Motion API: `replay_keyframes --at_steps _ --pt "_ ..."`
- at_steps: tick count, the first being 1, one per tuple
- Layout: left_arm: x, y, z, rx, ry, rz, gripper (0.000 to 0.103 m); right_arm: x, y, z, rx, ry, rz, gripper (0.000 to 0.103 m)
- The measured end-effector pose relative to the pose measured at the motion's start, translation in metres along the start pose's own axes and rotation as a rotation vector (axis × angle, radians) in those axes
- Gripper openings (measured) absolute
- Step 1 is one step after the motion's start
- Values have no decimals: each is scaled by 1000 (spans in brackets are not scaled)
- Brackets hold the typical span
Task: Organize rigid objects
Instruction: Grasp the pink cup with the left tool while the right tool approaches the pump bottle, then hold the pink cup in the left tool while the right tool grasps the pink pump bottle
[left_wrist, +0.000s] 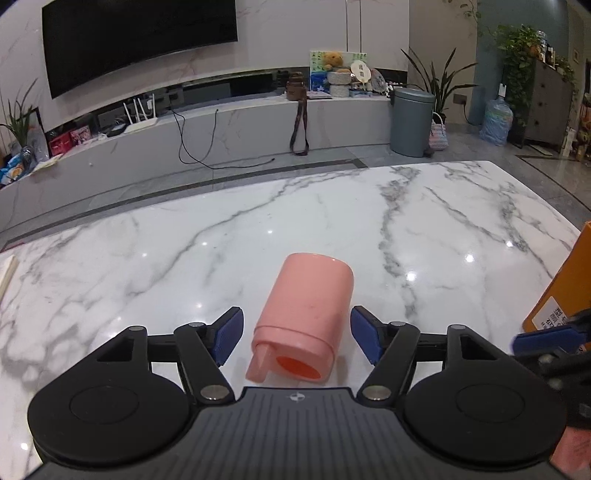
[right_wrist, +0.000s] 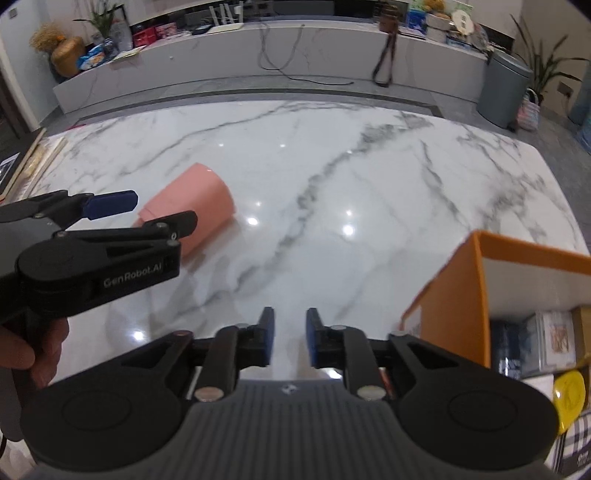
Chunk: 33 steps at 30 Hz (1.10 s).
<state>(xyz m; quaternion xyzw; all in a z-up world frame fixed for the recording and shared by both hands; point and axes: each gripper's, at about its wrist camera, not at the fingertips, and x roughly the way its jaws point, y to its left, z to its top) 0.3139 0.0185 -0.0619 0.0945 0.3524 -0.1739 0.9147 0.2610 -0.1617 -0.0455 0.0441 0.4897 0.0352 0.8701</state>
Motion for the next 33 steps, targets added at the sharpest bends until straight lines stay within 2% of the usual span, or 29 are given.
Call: replay_keyframes --at_steps 1,5,11,15,19,24,28,30,32,33 --pt "2 1 -1 -6 7 -4 77 -3 0 -1 2 1 5 30" --pt "4 2 -4 -18 24 -14 65 -18 3 -8 -14 -18 -14 32" --pt "-9 5 -5 -40 72 5 64 -30 8 -27 22 -22 -53 34" --pt "-28 11 -15 -89 124 -12 64 -38 17 -45 34 -34 -121 37" --pt "-50 8 -30 -64 169 -23 64 -44 34 -65 -15 -61 -213 48" --pt "-61 13 -38 -123 227 -39 64 -40 47 -85 -32 -80 -327 48" --pt "-73 15 -48 -147 244 -42 64 -43 46 -90 39 -63 -362 47" --pt "-80 16 -53 -163 254 -37 64 -43 44 -97 105 -14 -362 48" --pt "-84 16 -57 -180 259 -36 64 -34 39 -106 166 72 -355 46" --pt "-87 15 -59 -186 257 -34 64 -33 34 -109 221 62 -340 45"
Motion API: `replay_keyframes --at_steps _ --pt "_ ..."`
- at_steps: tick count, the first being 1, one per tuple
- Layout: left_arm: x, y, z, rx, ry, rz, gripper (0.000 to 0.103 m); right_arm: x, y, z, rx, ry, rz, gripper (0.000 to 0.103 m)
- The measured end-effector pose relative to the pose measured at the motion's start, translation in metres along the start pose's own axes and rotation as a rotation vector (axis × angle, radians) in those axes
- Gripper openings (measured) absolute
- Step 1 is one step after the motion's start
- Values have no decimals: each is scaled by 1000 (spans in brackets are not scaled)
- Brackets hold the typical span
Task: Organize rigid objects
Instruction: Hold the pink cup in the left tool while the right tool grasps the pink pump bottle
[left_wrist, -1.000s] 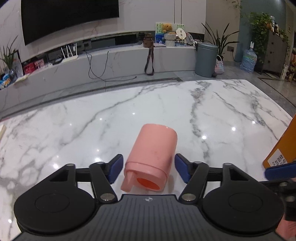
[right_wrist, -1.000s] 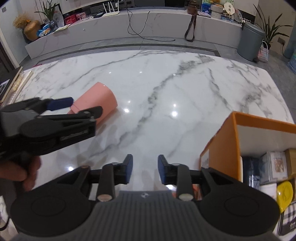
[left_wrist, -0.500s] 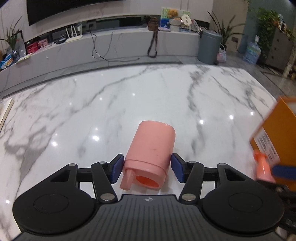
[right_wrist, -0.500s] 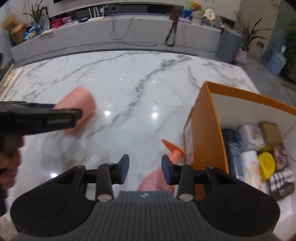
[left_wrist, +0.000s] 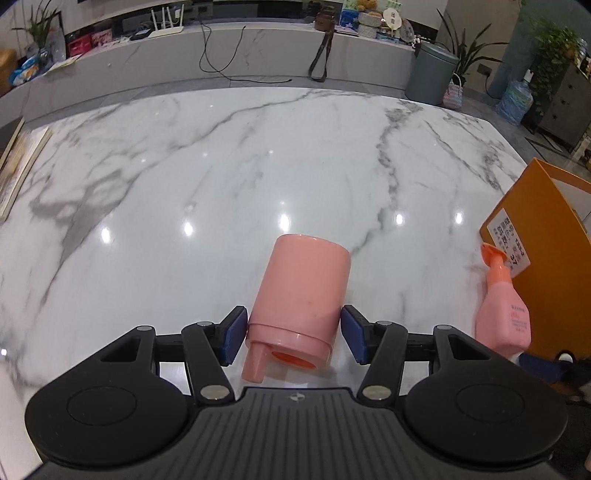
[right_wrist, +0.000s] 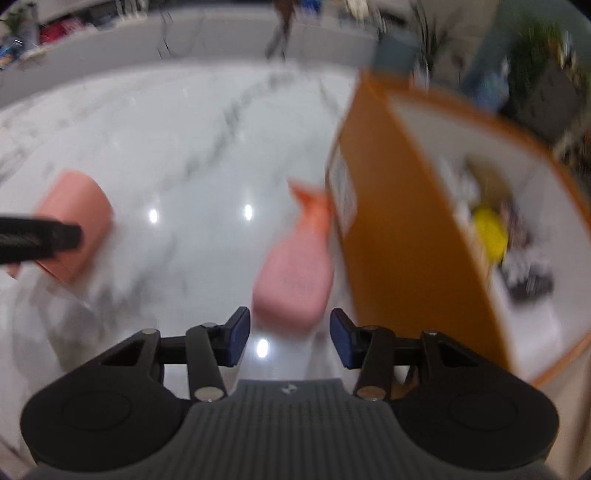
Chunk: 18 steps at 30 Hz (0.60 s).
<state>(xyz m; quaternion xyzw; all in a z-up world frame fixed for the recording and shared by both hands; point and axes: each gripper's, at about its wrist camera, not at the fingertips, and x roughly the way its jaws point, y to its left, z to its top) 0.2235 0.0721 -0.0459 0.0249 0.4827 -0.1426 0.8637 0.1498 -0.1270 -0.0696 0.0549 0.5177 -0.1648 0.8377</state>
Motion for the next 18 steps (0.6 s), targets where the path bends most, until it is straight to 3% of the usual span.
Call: replay_keyframes --at_steps 2,4,6,9,10,11,12,13,15,17,18 --pt "-4 1 -6 -6 -6 2 64 2 -8 3 78 -43 45 45" --pt "-7 2 -11 -17 -8 2 64 3 -8 8 78 -37 74 55" --pt "-12 3 -18 -27 -6 7 64 5 -9 8 72 -53 116 58" --pt "-18 4 -25 -41 5 19 64 7 -14 4 45 -59 112 40" --pt "-20 4 -28 -46 12 17 64 6 -16 1 26 -62 117 27" --pt "-22 4 -30 -54 21 11 64 4 -16 -2 -4 -60 131 20" --pt "-24 4 -33 -60 31 4 64 1 -17 -5 -36 -51 166 9" --pt "-26 3 -34 -61 41 -4 64 -1 -18 -8 -60 -37 217 6" --pt "-28 -2 -37 -53 53 -3 64 -6 -22 -15 -99 -16 267 6" --pt "-29 -6 -39 -43 54 19 64 -9 -29 -22 -85 -29 246 12" --pt "-29 -7 -39 -47 51 26 64 -9 -35 -23 -55 -43 247 22"
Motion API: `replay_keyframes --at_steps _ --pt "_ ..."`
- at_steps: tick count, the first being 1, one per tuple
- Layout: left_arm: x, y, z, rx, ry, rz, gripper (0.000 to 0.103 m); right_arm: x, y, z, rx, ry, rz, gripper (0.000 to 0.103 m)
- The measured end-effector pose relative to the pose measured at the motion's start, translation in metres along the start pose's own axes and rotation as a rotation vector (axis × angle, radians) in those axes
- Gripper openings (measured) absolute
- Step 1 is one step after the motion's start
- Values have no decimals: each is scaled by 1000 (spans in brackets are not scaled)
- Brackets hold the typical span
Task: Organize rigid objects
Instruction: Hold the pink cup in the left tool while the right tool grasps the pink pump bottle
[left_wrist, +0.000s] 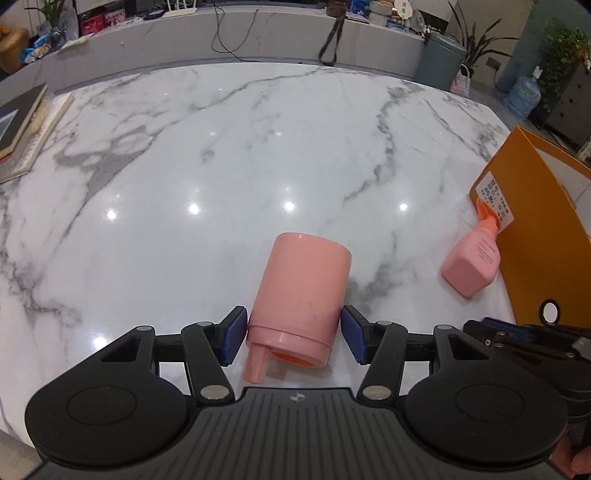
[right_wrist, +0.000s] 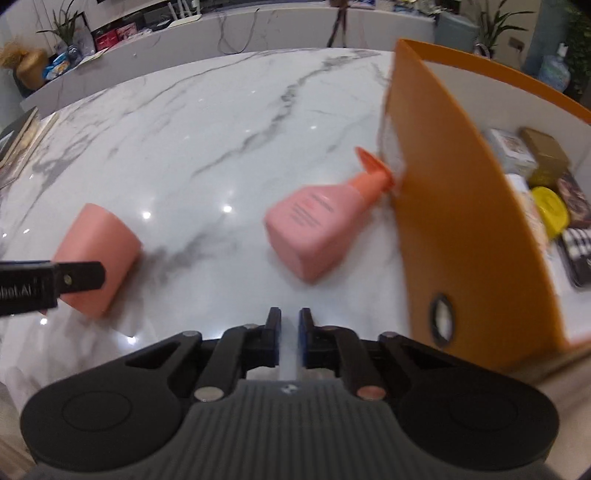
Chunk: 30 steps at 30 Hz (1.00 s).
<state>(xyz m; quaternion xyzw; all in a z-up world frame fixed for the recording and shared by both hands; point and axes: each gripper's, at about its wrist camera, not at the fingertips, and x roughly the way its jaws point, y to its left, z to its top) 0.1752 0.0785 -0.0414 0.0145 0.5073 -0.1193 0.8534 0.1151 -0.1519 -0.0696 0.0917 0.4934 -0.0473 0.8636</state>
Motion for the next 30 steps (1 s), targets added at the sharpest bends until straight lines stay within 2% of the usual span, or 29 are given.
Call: replay_keyframes --at_steps 1,2,4,6,9,12,15,17,18,20,24,27,30 --pt "0 -2 0 -1 0 7 64 -2 -2 -1 44 -16 -5 33" --pt "1 -4 0 5 -1 16 64 -3 -5 1 97 -32 8 34" --pt "3 -9 0 24 -7 40 64 -8 -6 4 186 -79 28 57" --pt "4 -10 1 25 -25 78 64 -9 5 12 237 -156 -2 65" --pt "5 -5 3 -1 -41 120 64 0 20 22 261 -210 -106 66" --pt "6 1 6 -29 -52 102 64 15 20 29 357 -179 -167 66" --pt "8 1 7 -20 -62 93 64 26 19 32 374 -166 -176 64" --pt "8 -3 8 3 -62 70 64 30 16 33 318 -161 -141 58" --pt "9 -5 8 17 -61 58 64 32 17 35 248 -131 -130 56" --pt "10 -11 8 49 -64 48 64 31 19 32 116 -111 -97 56" --pt "13 -15 9 75 -67 33 64 18 22 21 -96 -39 39 55" --pt "13 -15 8 76 -64 18 65 10 26 11 -201 -19 104 55" --pt "17 -15 9 70 -50 1 68 11 28 8 -225 -40 116 56"
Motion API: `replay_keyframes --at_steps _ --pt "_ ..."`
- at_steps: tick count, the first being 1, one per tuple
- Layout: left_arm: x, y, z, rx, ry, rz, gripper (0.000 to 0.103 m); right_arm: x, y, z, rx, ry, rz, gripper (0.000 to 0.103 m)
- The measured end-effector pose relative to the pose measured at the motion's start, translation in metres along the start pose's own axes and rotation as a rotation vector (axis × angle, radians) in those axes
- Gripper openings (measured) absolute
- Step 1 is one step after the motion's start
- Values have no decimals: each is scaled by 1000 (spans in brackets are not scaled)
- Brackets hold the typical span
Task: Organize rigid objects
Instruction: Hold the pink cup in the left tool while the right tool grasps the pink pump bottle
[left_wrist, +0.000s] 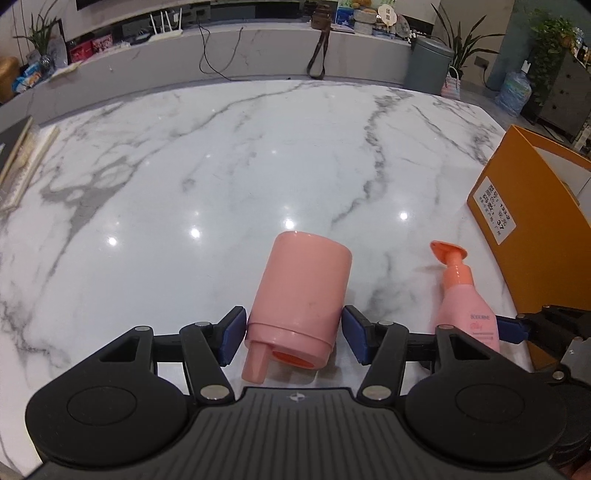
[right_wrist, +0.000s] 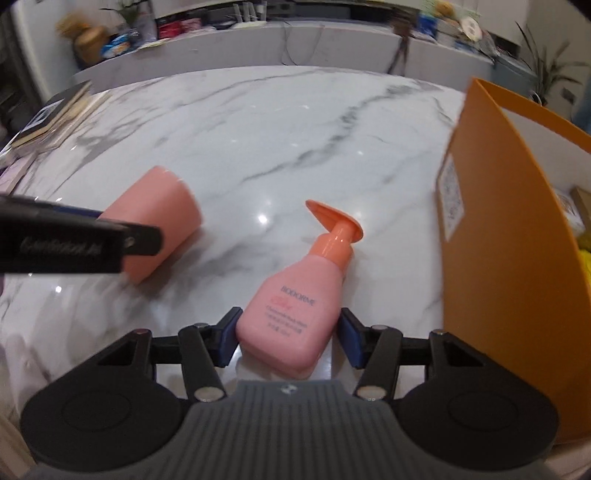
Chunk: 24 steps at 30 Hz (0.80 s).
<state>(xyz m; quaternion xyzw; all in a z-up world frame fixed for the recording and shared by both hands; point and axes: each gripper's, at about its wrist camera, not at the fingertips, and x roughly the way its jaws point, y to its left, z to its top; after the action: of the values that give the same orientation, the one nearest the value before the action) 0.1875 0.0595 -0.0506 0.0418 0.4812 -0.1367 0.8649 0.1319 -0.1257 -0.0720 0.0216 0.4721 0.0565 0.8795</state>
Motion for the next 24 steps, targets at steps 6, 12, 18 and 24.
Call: replay_keyframes --at_steps 6,12,18,24 --pt "9 -3 3 22 -18 7 69 3 -12 4 84 -79 8 66" --pt "18 -18 7 144 -80 35 69 8 -23 7 171 -88 6 64" --pt "19 -23 7 195 -131 66 76 4 -26 9 186 -115 16 62" --pt "30 -20 10 210 -124 63 77 12 -31 14 219 -102 39 60"
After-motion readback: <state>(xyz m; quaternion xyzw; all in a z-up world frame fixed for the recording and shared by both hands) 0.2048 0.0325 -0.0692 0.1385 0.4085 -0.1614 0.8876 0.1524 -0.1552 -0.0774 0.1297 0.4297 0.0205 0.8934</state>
